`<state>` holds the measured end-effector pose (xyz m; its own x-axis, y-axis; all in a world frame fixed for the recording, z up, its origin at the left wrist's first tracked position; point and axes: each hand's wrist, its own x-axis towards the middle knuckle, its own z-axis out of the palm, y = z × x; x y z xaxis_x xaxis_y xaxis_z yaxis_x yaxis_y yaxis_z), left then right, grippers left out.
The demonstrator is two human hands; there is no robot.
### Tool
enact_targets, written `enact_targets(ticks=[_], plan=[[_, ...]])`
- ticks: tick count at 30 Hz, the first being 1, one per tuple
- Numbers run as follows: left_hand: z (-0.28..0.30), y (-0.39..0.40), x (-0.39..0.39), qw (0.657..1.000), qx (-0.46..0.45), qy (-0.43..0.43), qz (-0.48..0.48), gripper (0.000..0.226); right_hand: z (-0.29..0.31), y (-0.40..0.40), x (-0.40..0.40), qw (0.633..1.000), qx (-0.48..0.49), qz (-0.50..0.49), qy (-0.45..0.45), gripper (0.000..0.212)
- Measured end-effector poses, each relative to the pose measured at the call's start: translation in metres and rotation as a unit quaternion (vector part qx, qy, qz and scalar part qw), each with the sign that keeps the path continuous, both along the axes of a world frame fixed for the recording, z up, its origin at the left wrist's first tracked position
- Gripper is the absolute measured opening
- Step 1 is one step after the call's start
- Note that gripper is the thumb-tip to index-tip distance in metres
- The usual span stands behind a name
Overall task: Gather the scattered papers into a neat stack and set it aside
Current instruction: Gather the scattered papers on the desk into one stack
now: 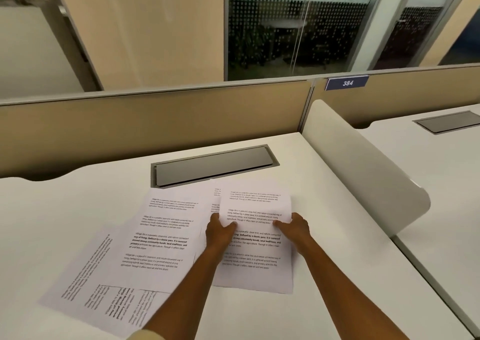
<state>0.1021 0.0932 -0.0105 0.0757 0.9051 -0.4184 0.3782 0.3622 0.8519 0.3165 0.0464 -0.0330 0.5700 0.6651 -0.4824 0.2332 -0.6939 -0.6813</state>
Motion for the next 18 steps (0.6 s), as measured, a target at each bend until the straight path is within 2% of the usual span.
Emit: enact_targets(ticks=[2,6,13,18], plan=[[0.000,0.007,0.008,1.000,-0.002,0.012,0.005,0.063,-0.006,0.009,0.005,1.000,-0.020,0.009,-0.009,0.077],[0.000,0.017,0.015,0.999,-0.006,0.038,0.023,0.066,0.009,0.017,0.000,0.999,-0.023,0.015,-0.018,0.070],[0.000,0.022,0.017,0.998,0.002,0.036,0.049,0.064,0.015,0.026,-0.005,0.999,-0.025,0.021,-0.020,0.066],[0.000,0.023,0.017,0.998,-0.011,-0.008,0.066,0.057,0.008,0.024,-0.007,0.999,0.009,0.005,0.034,0.073]])
